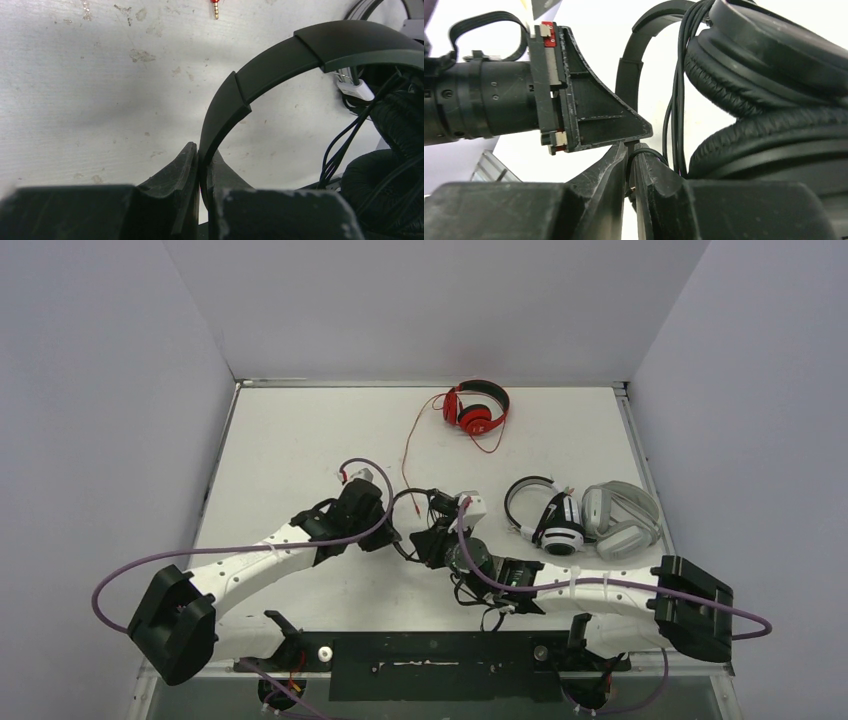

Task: Wrap the headphones
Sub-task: Wrap the headphones cable around the headphones.

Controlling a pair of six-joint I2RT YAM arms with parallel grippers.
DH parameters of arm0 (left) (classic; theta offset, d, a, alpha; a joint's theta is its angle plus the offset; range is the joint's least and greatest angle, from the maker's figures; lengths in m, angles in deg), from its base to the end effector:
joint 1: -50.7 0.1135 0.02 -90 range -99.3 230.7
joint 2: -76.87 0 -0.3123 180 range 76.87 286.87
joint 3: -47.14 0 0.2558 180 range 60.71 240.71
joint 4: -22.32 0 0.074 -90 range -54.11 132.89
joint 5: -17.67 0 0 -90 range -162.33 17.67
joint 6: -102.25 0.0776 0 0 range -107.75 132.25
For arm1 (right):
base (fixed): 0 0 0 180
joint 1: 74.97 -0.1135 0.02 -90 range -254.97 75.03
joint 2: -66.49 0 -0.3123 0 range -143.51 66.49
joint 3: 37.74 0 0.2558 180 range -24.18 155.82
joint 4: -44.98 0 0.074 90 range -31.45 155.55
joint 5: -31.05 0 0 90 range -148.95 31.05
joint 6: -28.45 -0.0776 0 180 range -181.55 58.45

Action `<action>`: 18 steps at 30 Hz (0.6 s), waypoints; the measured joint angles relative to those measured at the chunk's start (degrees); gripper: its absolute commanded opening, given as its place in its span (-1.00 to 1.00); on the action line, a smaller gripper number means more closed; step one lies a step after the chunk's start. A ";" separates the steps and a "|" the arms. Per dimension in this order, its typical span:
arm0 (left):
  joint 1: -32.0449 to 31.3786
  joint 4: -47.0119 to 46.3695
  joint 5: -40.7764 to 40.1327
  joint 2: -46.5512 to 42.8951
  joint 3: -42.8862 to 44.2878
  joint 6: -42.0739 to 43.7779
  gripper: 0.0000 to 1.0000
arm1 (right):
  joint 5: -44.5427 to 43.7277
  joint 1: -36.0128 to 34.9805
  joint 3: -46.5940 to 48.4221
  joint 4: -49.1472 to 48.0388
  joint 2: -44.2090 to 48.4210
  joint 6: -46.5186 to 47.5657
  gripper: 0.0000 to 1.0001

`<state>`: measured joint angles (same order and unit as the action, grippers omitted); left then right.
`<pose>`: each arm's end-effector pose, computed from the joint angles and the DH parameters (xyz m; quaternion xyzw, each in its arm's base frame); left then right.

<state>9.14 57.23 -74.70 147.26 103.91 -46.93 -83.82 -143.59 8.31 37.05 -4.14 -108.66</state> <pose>0.1998 -0.1728 0.2339 -0.1504 0.9229 -0.2603 0.2407 0.1352 0.2557 0.2603 -0.0198 0.7935 0.4020 0.4565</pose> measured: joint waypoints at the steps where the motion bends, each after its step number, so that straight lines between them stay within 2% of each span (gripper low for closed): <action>1: -0.11 0.00 0.00 0.42 -0.13 0.11 -1.00 | -0.02 0.13 0.09 0.33 -0.66 -0.20 -0.71; 8: -0.13 -0.22 -0.02 1.79 -0.59 0.50 -1.00 | -2.84 0.61 3.21 5.75 -4.66 -3.10 -0.59; 18: -0.42 -0.50 0.70 4.46 -1.07 2.56 -1.00 | -2.21 0.98 5.53 7.02 -11.15 -4.13 -0.56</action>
<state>8.73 56.73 -74.00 151.72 102.84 -44.37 -86.02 -142.61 13.84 44.07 -15.29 -112.79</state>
